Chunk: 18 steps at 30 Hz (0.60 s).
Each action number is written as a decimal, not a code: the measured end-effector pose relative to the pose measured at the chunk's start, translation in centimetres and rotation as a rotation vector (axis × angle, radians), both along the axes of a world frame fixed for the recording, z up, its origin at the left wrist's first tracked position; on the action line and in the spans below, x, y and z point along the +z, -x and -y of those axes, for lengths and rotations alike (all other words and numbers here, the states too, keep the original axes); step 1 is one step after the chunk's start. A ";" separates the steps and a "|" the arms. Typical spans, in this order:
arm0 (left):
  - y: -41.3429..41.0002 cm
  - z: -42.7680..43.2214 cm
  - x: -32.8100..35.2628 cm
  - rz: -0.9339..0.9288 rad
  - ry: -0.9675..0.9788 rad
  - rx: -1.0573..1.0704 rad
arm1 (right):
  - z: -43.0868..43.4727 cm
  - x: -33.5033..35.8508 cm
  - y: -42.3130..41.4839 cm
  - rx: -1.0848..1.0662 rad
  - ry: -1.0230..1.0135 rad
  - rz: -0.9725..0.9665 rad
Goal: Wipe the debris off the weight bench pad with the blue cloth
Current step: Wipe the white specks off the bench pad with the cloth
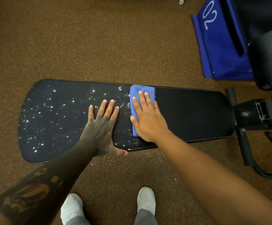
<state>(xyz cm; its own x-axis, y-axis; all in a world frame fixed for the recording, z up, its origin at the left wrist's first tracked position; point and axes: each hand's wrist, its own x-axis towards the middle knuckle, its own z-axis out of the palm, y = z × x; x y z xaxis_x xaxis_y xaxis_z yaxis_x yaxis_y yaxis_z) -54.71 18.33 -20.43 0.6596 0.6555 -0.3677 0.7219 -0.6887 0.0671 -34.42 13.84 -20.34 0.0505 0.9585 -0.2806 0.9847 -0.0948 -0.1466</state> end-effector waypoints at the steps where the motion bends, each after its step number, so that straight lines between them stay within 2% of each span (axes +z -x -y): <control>1: 0.0 0.0 0.0 0.004 0.002 0.003 | 0.0 0.1 -0.7 0.035 -0.001 -0.010; 6: 0.5 -0.2 0.1 -0.011 0.010 0.012 | -2.9 -0.1 -1.1 -0.252 0.005 0.010; 11: 0.8 -0.2 0.3 -0.005 0.014 0.030 | -2.7 -0.1 -0.3 0.111 -0.020 0.011; 15: 1.0 -0.5 0.5 0.002 0.024 0.027 | -4.1 -0.2 -0.1 -0.137 -0.003 -0.004; 16: 1.2 -0.6 0.5 0.000 0.027 0.025 | -4.3 -0.2 0.5 -0.145 -0.005 -0.004; 18: 1.6 -0.8 0.5 0.004 0.030 0.022 | -4.2 -0.1 1.1 -0.002 -0.026 0.011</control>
